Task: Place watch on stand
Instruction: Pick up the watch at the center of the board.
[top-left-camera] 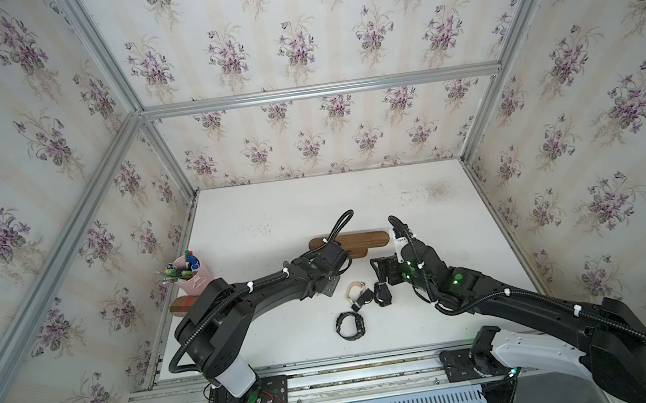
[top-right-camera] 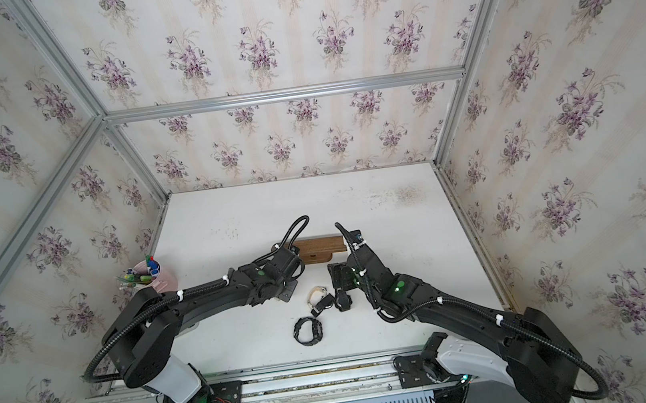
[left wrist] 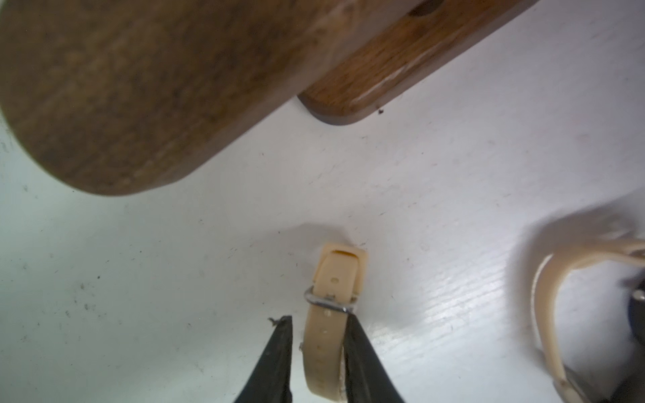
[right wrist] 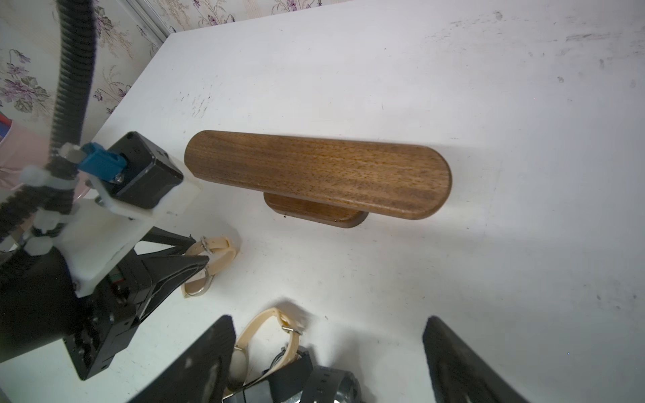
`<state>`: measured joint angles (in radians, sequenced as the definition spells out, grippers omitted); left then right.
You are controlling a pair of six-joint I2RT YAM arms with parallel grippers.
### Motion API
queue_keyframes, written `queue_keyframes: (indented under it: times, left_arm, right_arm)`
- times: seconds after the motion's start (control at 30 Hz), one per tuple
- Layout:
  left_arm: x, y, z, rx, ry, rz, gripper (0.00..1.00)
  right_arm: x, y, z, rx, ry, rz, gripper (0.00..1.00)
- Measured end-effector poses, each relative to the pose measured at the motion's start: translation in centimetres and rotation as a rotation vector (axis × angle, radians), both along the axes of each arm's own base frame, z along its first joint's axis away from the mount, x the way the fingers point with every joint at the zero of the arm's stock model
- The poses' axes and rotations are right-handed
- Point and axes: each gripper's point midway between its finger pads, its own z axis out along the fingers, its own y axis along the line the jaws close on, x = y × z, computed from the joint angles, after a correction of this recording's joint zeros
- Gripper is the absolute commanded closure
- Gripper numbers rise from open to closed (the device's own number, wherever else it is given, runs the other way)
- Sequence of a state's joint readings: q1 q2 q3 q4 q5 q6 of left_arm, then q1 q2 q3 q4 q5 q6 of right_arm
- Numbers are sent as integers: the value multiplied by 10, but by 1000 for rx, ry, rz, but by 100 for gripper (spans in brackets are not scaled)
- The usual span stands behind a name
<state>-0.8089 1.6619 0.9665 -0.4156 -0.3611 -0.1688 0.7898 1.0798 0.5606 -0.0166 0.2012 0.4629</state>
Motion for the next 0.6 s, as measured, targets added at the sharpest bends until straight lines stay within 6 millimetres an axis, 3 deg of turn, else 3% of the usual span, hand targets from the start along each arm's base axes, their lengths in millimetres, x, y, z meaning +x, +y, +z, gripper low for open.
queue_keyframes:
  times: [0.4, 0.6]
  left_arm:
    - [1, 9, 2, 37, -27, 33, 98]
    - [-4, 10, 17, -33, -60, 40, 99]
  right_arm:
    - [0, 0, 0, 2, -2, 0, 16]
    - [-1, 0, 2, 8, -3, 5, 17]
